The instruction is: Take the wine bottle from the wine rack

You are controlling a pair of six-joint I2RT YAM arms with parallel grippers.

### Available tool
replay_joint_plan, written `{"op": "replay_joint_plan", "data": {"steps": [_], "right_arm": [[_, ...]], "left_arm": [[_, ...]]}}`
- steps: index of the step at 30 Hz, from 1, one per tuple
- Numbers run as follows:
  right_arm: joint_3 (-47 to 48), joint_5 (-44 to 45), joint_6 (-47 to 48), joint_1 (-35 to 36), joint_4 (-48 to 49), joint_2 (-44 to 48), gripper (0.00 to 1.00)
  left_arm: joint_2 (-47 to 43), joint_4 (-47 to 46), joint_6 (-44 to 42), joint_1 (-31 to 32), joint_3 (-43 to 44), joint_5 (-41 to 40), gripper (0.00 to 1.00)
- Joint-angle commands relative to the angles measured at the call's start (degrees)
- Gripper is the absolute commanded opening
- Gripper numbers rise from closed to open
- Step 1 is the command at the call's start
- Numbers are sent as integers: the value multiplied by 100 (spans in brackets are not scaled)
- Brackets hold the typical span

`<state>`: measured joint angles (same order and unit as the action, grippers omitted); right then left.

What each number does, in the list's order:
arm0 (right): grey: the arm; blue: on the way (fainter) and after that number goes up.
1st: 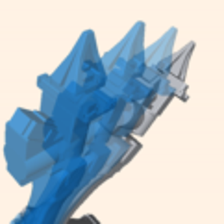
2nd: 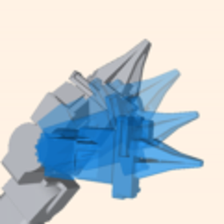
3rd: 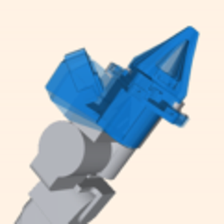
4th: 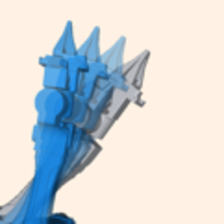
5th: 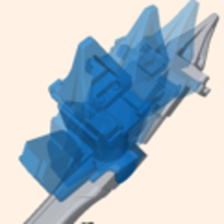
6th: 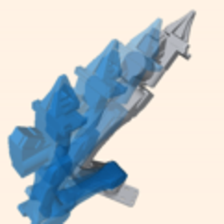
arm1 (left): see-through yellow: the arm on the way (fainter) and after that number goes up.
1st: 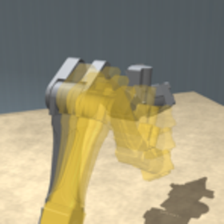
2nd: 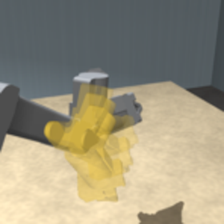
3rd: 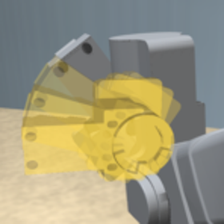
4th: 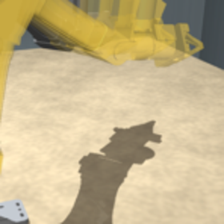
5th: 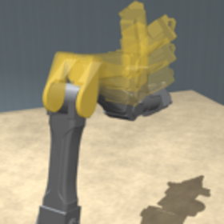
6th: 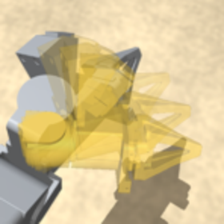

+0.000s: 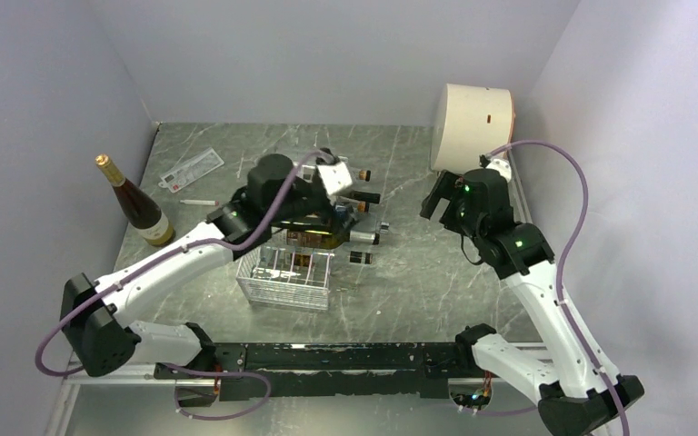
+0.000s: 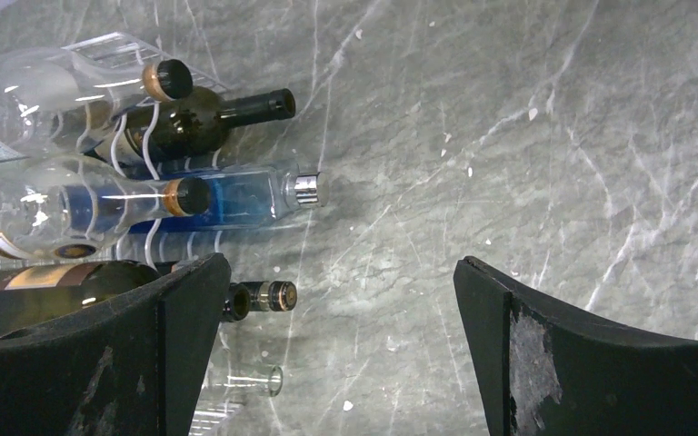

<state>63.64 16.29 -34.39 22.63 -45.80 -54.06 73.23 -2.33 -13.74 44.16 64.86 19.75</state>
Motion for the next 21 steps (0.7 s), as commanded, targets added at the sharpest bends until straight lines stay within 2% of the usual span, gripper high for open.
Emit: {"op": "replay_joint_plan", "data": {"steps": [1, 7, 10, 15, 19, 21], "right_arm": [[15, 209, 466, 43, 40, 378, 100], [-349, 16, 823, 42, 501, 835, 100], [-155, 62, 931, 40, 476, 797, 100], [145, 219, 1266, 37, 306, 684, 100], [321, 440, 1425, 40, 25, 831, 100], [282, 471, 1547, 39, -5, 1028, 100]], "left_arm": [[251, 383, -741, 486, 20, -77, 99], [263, 599, -1046, 766, 20, -260, 99], [535, 927, -1254, 886, 171, -662, 99], [977, 1478, -1495, 1341, 420, -1130, 90], [1087, 1845, -1670, 1872, 449, -1851, 90], [1168, 2027, -1672, 1939, 519, -2084, 90]]}}
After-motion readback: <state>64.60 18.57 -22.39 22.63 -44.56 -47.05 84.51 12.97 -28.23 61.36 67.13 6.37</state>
